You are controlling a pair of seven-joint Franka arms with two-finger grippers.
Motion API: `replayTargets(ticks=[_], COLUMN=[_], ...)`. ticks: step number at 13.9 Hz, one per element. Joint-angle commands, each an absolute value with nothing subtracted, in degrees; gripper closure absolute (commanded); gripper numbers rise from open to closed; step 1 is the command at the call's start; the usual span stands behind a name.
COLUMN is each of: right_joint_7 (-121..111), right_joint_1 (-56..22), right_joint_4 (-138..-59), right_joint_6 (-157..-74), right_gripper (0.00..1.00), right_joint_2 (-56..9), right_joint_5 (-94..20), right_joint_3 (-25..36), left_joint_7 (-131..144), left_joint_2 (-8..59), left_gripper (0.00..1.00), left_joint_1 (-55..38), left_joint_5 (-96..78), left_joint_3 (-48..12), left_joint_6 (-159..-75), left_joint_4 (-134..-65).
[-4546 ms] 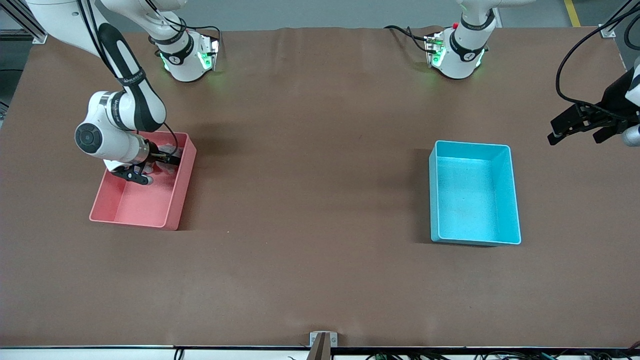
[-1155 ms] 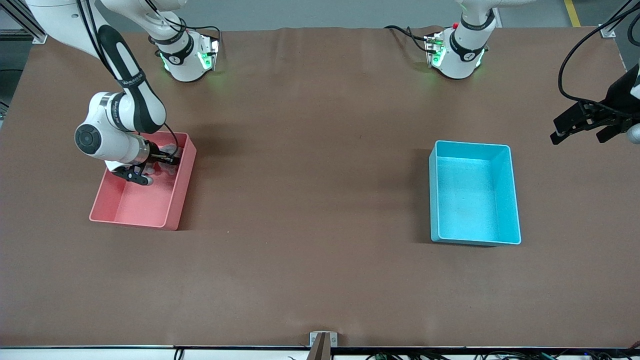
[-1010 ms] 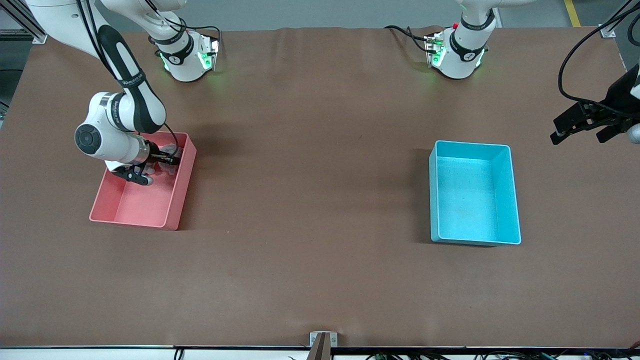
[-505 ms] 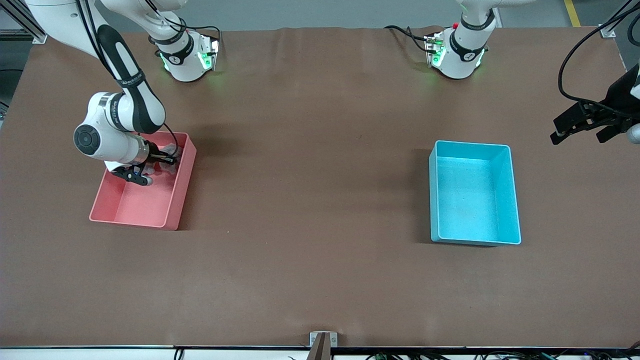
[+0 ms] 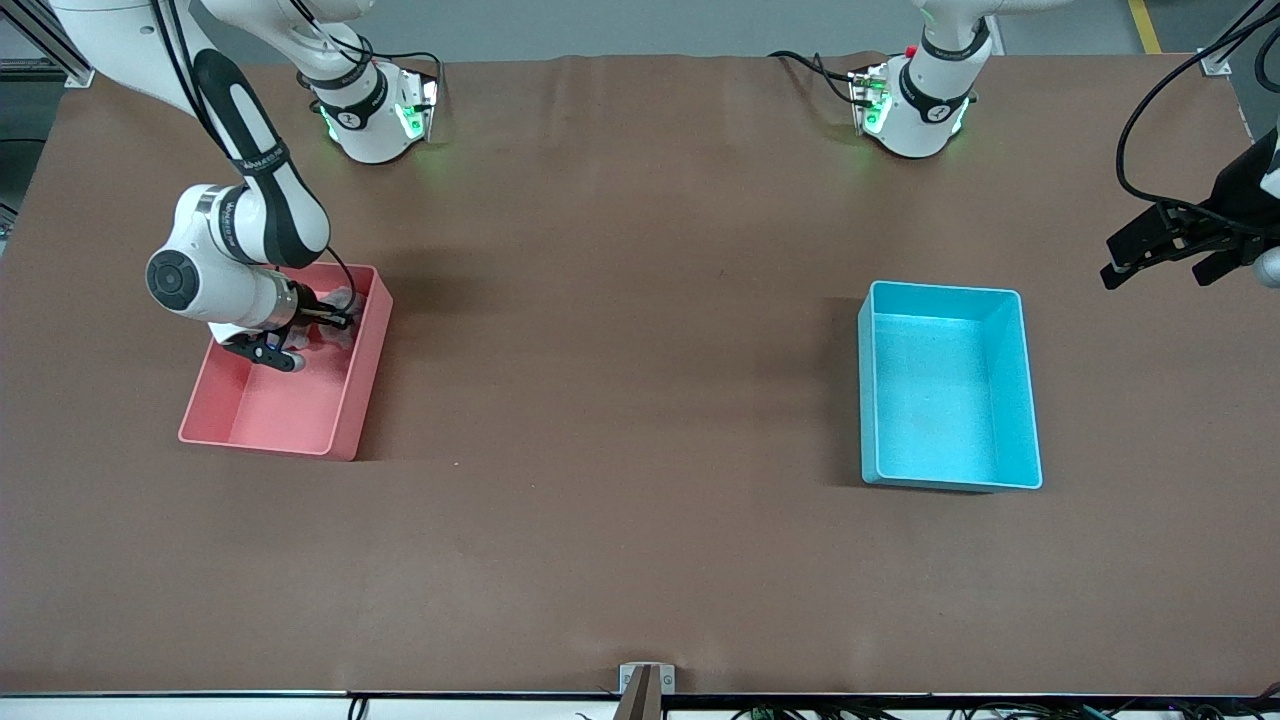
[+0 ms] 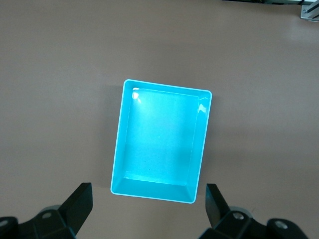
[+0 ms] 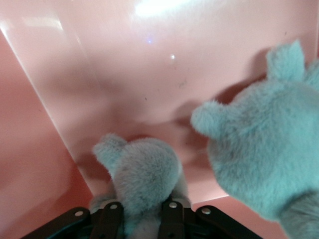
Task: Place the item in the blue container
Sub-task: 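Lift the plush out of the pink box with the right gripper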
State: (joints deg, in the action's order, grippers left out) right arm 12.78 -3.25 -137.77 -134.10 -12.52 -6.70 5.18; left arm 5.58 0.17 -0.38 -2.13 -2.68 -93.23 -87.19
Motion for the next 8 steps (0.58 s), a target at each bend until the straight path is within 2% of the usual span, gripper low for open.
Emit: replayTargets(ticks=[1, 2, 3, 4, 8], right_joint_7=[7.8, 7.4, 8.0, 10.2, 27.7], right_joint_1=[-0.5, 1.1, 1.1, 0.7, -8.1], right_joint_4=[-125.2, -114.3, -105.7, -101.8, -99.8], right_joint_6=[-117.9, -105.0, -96.5, -93.5, -93.8], right_gripper=[1.0, 1.0, 1.0, 1.0, 1.0], right_joint_2=[-9.6, -10.5, -12.7, -13.3, -12.2], right_joint_5=[-6.9, -6.3, -6.1, -6.1, -6.6], right_joint_3=[5.4, 5.3, 5.3, 5.2, 4.8], left_joint_7=[5.6, 5.6, 5.6, 5.6, 5.6], left_joint_2=[0.7, 0.7, 0.6, 0.7, 0.7], left_gripper=[0.0, 0.0, 0.0, 0.0, 0.0], left_joint_1=[-0.7, -0.7, -0.7, -0.7, -0.6], left_joint_5=[-1.4, -1.3, -1.3, -1.3, -1.3], left_joint_3=[-2.7, -2.7, -2.7, -2.7, -2.6], left_joint_6=[-93.1, -93.1, -93.1, -93.1, -93.1], left_joint_4=[-86.0, -86.0, -86.0, -86.0, -86.0])
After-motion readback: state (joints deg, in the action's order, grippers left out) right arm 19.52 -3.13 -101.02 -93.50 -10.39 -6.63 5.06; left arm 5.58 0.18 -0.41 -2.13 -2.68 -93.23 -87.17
